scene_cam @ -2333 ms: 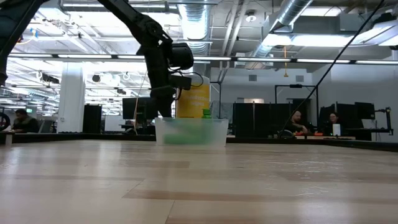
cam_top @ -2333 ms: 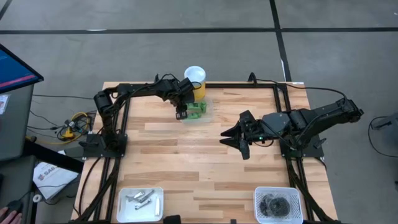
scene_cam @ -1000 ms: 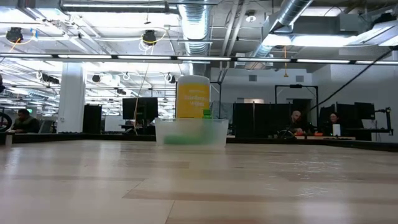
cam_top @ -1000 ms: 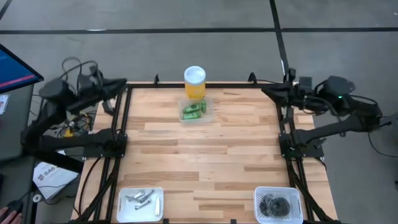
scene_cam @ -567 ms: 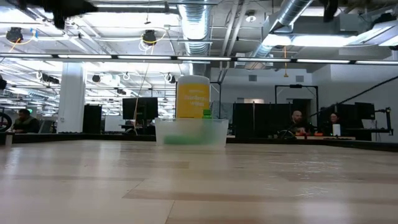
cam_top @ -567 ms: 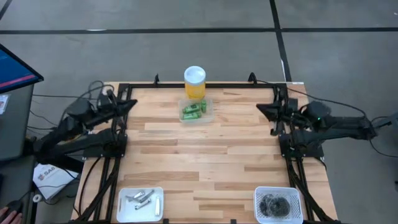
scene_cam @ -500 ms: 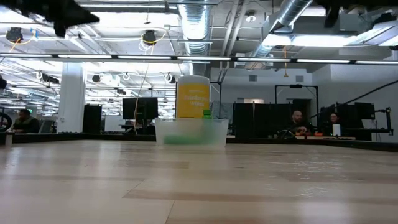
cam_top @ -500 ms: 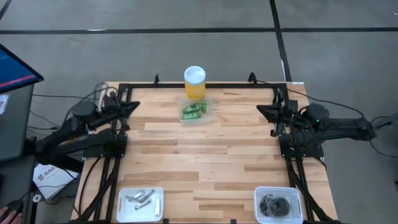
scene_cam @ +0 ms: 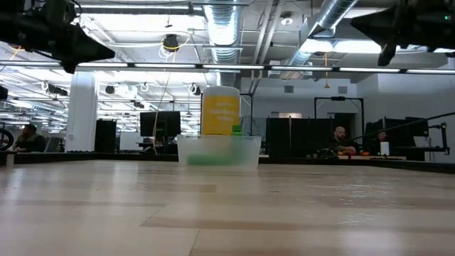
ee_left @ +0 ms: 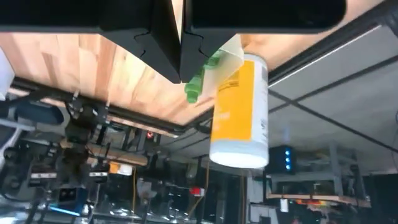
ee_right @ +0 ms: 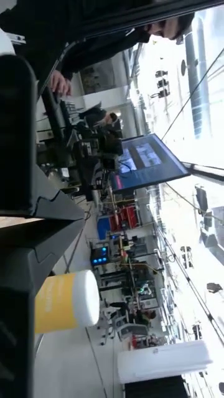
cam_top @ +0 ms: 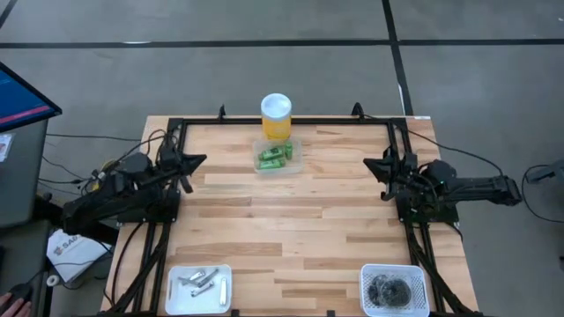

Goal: Pick & Place Travel size toiletries
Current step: Return to Home Position

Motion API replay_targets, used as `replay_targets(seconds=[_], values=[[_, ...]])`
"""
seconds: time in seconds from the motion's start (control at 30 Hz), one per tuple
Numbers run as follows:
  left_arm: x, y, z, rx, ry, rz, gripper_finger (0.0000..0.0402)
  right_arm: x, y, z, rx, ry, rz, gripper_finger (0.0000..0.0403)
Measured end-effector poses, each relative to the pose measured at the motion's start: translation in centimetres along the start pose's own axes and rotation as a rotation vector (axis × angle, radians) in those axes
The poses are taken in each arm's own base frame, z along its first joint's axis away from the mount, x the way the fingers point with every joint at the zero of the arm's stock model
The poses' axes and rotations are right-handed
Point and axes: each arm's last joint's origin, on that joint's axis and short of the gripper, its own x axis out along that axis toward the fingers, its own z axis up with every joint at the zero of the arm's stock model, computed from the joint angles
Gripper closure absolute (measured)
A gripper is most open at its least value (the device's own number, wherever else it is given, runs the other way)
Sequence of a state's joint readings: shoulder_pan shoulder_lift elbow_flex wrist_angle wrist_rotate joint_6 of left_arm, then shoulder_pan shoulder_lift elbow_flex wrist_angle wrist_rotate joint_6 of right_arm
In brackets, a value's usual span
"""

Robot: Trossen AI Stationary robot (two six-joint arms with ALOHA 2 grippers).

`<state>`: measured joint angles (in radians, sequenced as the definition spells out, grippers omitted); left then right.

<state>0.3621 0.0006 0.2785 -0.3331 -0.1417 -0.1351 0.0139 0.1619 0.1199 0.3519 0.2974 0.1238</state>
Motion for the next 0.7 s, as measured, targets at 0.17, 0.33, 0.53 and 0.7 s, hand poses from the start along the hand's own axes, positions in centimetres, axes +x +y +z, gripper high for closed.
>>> replay_targets(seconds=[0.17,0.33,0.53,0.7], values=[[0.9,-0.3,-1.5,0.024,-0.019,-0.049,0.0401,-0.7,-0.6,-1.6,-0.006,0.006,-0.015,0.0403],[1.9,-0.4,-3.5,0.025,-0.018,-0.074,0.0401,-1.2,-1.1,-3.0,-0.007,0.033,-0.035,0.0403],[2.5,-0.6,-5.1,0.022,-0.052,-0.102,0.0401,-1.4,-1.3,-3.6,-0.028,0.094,-0.043,0.0403],[2.7,-0.7,-5.3,0.044,-0.066,-0.123,0.0401,-1.5,-1.3,-4.0,-0.043,0.142,-0.048,0.0403]])
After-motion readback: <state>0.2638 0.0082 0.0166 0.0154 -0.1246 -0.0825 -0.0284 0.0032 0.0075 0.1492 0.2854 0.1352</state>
